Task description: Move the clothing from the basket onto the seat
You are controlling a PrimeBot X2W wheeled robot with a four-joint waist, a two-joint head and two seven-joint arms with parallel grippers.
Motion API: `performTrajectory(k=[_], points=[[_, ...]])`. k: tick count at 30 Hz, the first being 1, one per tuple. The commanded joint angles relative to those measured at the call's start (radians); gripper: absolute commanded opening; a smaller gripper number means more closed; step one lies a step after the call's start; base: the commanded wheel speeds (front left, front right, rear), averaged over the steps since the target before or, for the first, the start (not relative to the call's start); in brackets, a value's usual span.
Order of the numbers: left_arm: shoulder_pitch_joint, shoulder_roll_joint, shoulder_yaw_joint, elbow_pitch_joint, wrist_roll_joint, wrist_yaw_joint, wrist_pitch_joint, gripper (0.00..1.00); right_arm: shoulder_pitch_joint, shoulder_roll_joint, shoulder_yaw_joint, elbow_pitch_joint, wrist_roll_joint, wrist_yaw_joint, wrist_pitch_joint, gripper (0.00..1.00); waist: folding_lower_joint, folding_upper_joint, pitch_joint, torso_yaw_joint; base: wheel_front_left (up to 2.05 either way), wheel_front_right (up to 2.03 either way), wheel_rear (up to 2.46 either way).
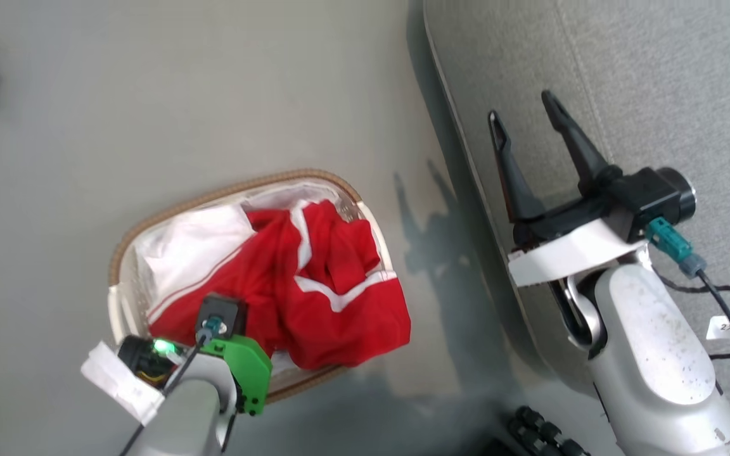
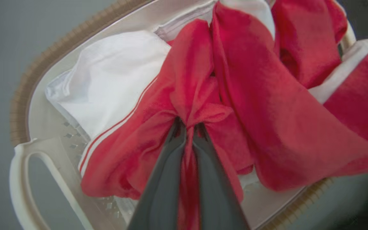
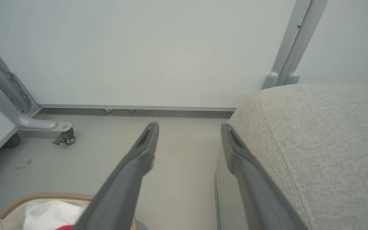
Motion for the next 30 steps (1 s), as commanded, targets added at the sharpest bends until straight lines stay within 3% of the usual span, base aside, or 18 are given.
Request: performTrajectory(k=[1, 14, 30], points=[[0.047, -0.001, -0.003, -0.033, -0.024, -0.004, -0.003, 0.0, 0.029, -0.004, -0.001, 0.009, -0.009, -0.001, -0.002, 1.0, 0.0, 0.0, -0.13, 0.059, 0.0, 0.0, 0.0], [0.255, 0.0, -0.018, -0.32, -0.137, 0.038, -0.003, 0.0, 0.18, -0.022, -0.002, 0.064, -0.028, -0.001, -0.002, 1.0, 0.0, 0.0, -0.377, 0.131, 0.0, 0.0, 0.0], [0.33, 0.0, 0.064, -0.635, -0.143, 0.031, -0.003, 0.0, 0.297, -0.02, 0.023, 0.089, -0.029, -0.001, -0.002, 1.0, 0.0, 0.0, -0.529, 0.146, 0.0, 0.0, 0.0]])
